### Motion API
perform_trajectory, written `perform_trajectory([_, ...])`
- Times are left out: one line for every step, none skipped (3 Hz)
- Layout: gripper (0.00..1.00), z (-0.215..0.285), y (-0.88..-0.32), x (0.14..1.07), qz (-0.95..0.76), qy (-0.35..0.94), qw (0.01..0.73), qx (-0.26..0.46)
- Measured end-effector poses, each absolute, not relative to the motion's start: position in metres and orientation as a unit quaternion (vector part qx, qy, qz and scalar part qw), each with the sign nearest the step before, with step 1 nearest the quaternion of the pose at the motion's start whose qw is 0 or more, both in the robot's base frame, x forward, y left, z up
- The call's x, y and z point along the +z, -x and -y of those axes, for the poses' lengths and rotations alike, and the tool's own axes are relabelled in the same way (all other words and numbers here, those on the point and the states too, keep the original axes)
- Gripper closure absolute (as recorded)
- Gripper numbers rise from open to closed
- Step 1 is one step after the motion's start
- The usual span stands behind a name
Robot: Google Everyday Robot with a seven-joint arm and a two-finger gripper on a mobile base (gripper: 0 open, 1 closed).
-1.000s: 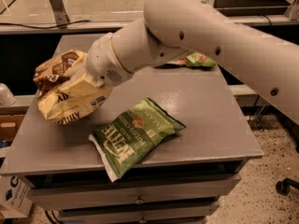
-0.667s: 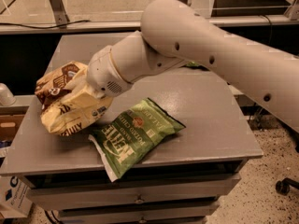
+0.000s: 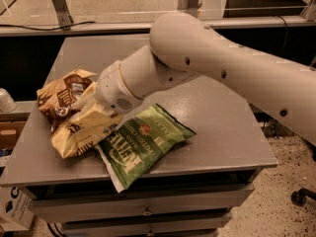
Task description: Move brown chip bag near green jalapeno chip bag
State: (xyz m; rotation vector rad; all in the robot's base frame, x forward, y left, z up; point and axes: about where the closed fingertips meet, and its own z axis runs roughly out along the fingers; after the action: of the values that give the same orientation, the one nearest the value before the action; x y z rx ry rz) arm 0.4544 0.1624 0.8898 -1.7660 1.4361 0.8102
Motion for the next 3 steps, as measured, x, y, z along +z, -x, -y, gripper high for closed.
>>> perform_trajectory([0.13,-0.159,-0.451,0.886,-0.562,0.682,0.353,0.308])
perform_trajectory([0.00,-0.156,-0.450,0.887,-0.565,0.681,0.355,0.303])
perform_trajectory([0.00,-0.137,-0.463,0.892,-0.584,0.655,0.376,0.297])
